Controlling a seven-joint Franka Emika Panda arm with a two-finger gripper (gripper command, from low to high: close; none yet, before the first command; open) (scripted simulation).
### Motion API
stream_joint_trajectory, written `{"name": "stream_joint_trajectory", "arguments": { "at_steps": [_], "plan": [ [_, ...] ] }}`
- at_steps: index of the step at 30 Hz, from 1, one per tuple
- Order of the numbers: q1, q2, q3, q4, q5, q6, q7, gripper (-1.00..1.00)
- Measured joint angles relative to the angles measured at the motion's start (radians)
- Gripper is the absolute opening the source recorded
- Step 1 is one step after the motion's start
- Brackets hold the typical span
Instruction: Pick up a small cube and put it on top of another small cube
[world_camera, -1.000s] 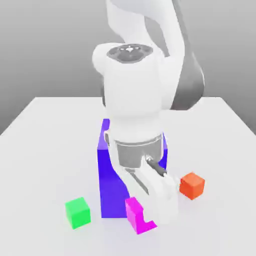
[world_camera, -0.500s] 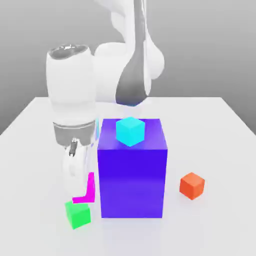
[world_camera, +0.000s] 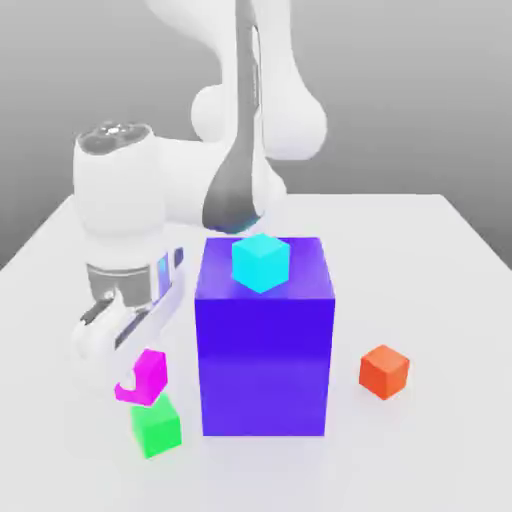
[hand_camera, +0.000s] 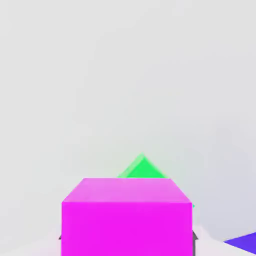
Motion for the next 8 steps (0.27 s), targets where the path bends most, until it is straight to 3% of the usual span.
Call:
{"name": "stream_joint_trajectory", "arguments": {
  "at_steps": [6,7,8],
  "plan": [
    [0.015,0.091,-0.026,-0.007,-0.073,0.085,0.052,-1.00],
    [0.021,0.107,-0.034,-0.009,-0.086,0.099,0.061,1.00],
    [0.021,0.107,-0.034,-0.009,-0.086,0.099,0.061,1.00]
  ]
}}
